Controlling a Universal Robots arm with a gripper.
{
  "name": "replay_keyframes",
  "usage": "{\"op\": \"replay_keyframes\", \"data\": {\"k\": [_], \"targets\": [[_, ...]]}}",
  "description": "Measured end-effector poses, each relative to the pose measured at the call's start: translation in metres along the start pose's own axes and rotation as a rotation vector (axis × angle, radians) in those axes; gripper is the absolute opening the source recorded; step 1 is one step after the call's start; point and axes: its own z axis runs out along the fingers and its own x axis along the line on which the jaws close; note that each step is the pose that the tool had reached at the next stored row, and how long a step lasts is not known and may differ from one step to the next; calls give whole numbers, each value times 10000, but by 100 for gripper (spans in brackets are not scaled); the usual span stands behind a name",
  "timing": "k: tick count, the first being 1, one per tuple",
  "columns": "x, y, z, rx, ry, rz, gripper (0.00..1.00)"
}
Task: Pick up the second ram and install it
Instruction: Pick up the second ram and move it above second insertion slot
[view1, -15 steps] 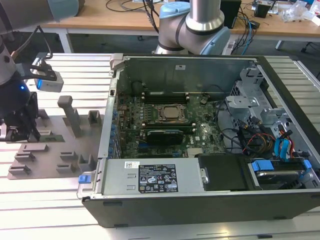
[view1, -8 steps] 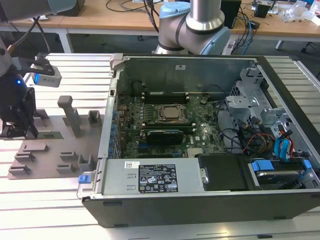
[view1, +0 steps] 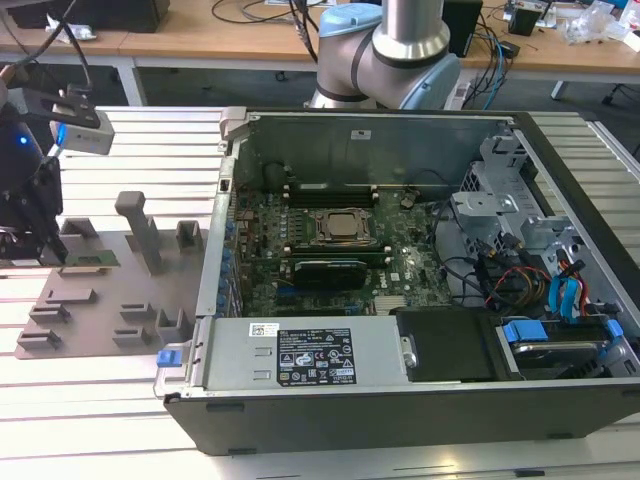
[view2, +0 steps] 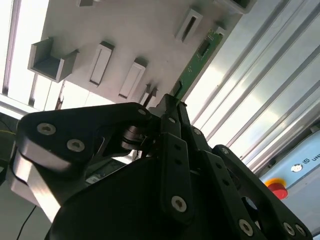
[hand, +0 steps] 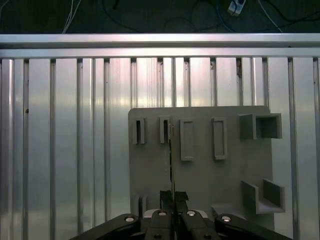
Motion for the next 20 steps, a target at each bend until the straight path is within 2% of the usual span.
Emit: {"op": "replay_keyframes", "data": {"k": [6, 8, 12, 14, 16, 20], "targets": [[-2, 7, -152, 0, 0, 0, 13], [-3, 11, -247, 1, -1, 0, 13], [-3, 15, -344, 0, 0, 0, 13], [-4, 19, -425, 0, 0, 0, 13], [-4, 21, -473, 0, 0, 0, 13], [-6, 29, -659, 1, 0, 0, 13]]}}
